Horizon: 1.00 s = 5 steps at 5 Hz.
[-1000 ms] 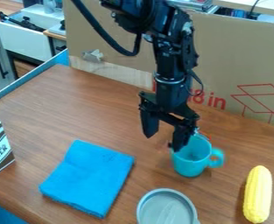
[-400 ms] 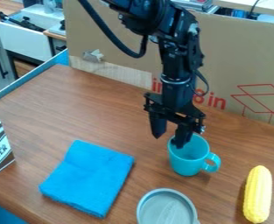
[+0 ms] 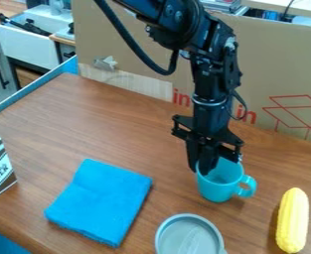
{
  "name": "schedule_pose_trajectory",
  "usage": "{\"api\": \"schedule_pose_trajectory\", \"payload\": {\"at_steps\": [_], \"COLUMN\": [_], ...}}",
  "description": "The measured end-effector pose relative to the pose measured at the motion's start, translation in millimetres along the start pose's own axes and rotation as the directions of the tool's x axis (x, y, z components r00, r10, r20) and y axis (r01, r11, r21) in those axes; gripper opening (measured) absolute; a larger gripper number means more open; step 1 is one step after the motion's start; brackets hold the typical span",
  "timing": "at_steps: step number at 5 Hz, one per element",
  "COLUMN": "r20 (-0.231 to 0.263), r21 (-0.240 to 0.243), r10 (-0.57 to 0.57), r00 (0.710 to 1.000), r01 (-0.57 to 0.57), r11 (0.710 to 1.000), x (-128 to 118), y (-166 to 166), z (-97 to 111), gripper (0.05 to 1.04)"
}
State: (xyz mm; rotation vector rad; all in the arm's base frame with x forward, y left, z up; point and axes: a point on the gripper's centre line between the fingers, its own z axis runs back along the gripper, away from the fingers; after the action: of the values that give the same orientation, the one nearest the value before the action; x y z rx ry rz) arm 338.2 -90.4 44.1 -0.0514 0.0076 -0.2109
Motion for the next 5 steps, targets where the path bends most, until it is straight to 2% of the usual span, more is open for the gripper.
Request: {"api": "schedule_pose_trajectory", "payload": {"at_steps": [1,2,3,4,5], "r20": [-0.021,0.072,0.176,0.182,0.188], "r21": [0.004,-0.001,0.037,0.05,0.052], "r10": [0.0,-0.053,-0.061,0.049,0.181], "r00": [1.0,0.996,0.983,0.982,0.965], "r01": [0.0,0.054,0.055,-0.059,-0.194], "r11": [1.0,0.999,0.998,0.997,0.98], "x": [-6,-13,-36,-50,-67], "y": [0,-3,8,50,95], "z": [5,48,103,113,110], "gripper": [0.093,0.093,0.092,0.093,0.093]}}
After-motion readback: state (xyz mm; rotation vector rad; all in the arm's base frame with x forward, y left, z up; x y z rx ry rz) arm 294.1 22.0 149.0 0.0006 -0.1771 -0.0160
